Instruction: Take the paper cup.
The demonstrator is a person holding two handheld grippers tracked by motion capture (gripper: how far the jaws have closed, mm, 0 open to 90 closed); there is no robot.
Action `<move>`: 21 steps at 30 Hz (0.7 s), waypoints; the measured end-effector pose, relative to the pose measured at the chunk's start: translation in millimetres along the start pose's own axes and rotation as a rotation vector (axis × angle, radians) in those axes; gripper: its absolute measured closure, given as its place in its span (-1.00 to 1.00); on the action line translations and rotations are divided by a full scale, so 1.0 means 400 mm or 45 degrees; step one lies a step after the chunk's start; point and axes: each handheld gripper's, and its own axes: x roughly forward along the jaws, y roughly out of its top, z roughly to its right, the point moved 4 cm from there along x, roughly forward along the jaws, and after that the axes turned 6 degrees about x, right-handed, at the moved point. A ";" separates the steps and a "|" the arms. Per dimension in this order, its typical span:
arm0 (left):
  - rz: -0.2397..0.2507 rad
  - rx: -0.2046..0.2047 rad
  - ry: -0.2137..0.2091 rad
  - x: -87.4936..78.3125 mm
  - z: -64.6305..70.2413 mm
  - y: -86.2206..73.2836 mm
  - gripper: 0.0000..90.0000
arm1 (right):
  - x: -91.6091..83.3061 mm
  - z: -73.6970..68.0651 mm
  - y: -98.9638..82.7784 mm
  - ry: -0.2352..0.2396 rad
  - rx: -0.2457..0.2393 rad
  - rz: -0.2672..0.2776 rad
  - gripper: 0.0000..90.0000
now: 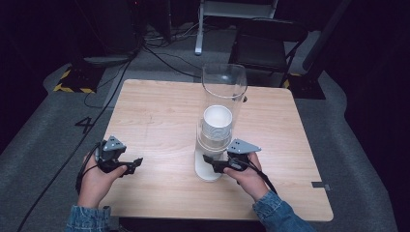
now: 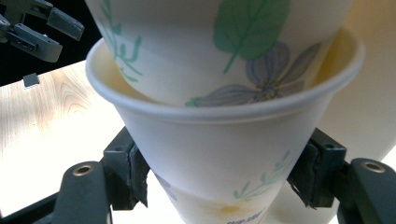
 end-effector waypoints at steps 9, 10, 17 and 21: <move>0.008 0.003 -0.006 0.004 0.001 0.007 -0.50 | 0.007 0.001 -0.025 -0.010 -0.014 -0.026 -0.30; 0.010 -0.003 -0.009 0.005 0.002 0.007 -0.50 | 0.007 0.001 -0.027 -0.011 -0.016 -0.030 -0.30; 0.012 0.002 -0.012 0.007 0.001 0.011 -0.50 | 0.014 -0.001 -0.055 -0.031 -0.038 -0.062 -0.30; 0.009 0.008 -0.015 0.009 0.001 0.013 -0.50 | 0.018 0.000 -0.068 -0.045 -0.054 -0.074 -0.30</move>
